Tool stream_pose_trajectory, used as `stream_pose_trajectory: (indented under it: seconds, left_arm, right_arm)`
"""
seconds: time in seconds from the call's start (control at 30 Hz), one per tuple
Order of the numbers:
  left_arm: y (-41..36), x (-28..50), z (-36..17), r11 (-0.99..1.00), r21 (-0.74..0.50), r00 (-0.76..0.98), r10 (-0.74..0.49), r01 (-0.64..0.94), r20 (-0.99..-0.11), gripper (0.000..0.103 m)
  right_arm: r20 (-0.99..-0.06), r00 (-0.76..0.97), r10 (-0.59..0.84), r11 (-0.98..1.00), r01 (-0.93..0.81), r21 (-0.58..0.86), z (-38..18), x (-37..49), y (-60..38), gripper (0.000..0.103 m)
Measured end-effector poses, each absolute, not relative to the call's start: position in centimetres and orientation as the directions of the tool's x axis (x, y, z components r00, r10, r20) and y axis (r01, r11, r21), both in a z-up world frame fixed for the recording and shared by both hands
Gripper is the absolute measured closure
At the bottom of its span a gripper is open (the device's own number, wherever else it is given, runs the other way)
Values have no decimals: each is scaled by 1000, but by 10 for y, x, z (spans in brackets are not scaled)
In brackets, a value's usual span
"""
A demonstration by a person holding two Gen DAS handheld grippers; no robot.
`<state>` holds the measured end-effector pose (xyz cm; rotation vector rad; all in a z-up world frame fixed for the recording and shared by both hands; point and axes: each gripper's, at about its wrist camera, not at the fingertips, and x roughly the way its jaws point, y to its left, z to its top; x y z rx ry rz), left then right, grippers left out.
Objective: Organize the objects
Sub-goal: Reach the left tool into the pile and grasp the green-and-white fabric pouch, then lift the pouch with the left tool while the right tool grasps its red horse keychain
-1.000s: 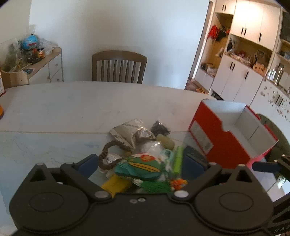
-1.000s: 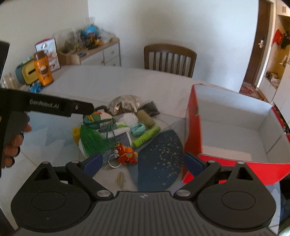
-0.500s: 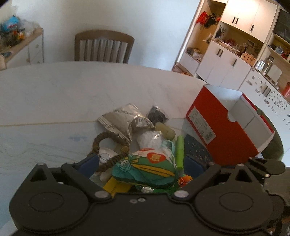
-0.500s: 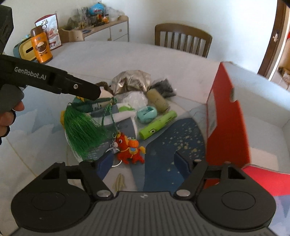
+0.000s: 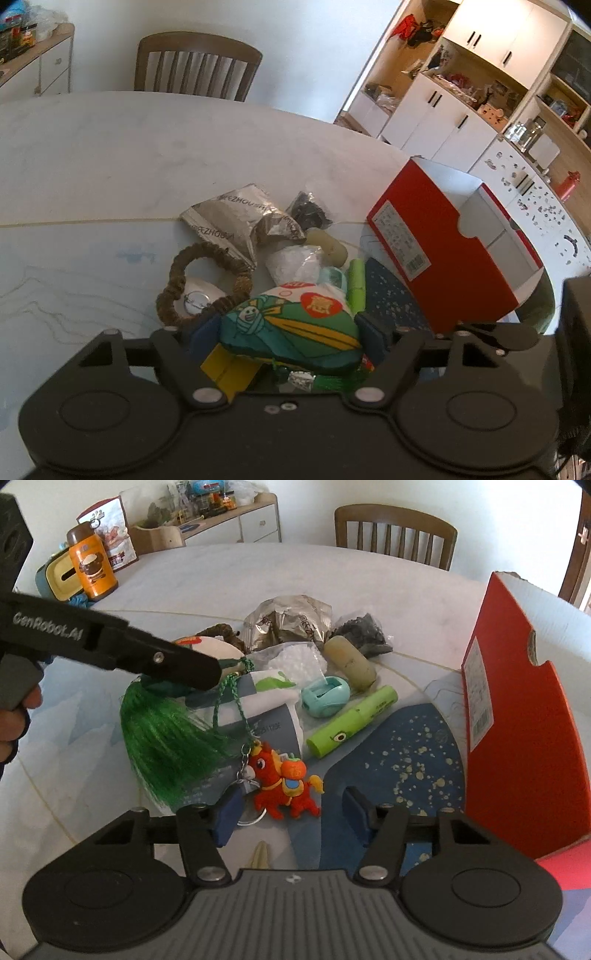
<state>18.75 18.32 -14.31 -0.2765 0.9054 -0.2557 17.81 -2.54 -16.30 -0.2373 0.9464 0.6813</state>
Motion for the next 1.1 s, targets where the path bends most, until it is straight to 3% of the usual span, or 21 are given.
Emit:
stream_pose_trajectory:
  seconds: [0.1, 0.17, 0.23, 0.7, 1.1]
  left_arm:
    - [183, 186, -143, 936, -334, 594, -333, 111, -732, 28]
    - [183, 184, -143, 937, -331, 600, -329, 113, -729, 30]
    - [184, 182, -142, 934, -340, 603, -335, 111, -724, 31]
    - [194, 156, -116, 935, -341, 683, -315, 103, -659, 34]
    - [176, 138, -74, 927, -323, 739, -351, 190, -574, 35]
  right_arm:
    - [-810, 382, 445, 760, -640, 115, -165, 181, -24, 48]
    - [-810, 376, 450, 757, -642, 123, -166, 183, -23, 59]
    - [-812, 376, 447, 758, -642, 120, -166, 183, -23, 63]
    - [-790, 427, 439, 786, -609, 107, -139, 160, -45, 64]
    - [-711, 539, 452, 833, -539, 121, -83, 127, -85, 65]
